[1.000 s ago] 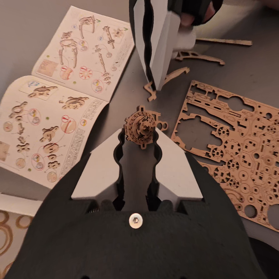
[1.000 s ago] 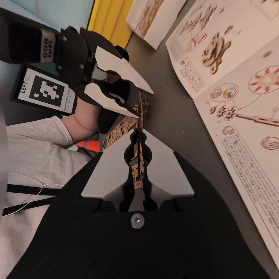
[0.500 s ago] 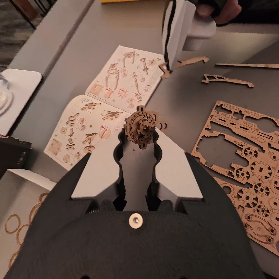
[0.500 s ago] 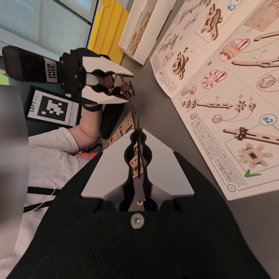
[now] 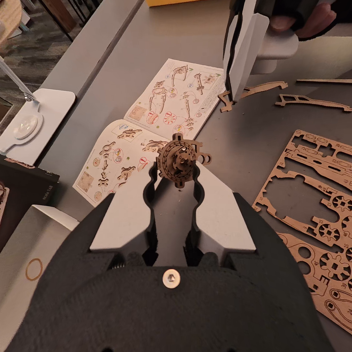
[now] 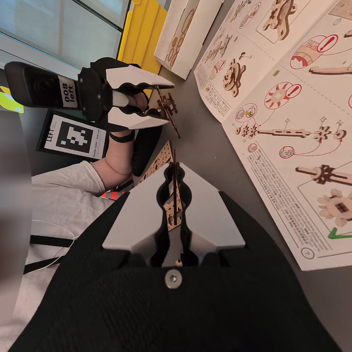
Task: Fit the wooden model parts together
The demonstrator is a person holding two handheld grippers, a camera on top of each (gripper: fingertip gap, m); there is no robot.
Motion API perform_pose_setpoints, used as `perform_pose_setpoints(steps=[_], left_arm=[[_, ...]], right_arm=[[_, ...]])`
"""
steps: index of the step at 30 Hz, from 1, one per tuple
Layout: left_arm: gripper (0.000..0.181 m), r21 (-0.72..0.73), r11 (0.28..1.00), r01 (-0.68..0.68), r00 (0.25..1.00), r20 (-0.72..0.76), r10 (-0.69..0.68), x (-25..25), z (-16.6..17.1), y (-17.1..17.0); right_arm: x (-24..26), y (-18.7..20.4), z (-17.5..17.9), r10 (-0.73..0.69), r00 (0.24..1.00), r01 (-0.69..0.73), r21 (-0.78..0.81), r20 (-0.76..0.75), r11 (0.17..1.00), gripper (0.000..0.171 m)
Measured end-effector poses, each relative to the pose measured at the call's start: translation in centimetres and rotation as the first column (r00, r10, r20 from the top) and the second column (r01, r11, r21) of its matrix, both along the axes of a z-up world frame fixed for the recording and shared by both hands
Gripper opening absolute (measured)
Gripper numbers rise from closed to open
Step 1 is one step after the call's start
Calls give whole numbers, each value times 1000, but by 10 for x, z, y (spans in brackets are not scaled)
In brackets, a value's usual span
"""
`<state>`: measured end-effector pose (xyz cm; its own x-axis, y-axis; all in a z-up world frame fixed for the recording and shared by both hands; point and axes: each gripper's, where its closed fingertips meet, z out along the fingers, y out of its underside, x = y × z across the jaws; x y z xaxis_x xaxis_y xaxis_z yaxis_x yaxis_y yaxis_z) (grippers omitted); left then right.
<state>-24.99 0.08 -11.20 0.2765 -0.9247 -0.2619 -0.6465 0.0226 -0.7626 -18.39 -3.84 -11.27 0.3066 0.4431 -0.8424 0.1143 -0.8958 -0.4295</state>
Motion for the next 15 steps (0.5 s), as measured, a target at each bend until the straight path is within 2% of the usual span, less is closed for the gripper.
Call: perform_pose_setpoints(steps=[15], left_arm=[[35,-10,1000,2,999,34,-1,0,4,1]], right_arm=[[-5,0,-2,3,1000,-3,-11,-15,1000,0]])
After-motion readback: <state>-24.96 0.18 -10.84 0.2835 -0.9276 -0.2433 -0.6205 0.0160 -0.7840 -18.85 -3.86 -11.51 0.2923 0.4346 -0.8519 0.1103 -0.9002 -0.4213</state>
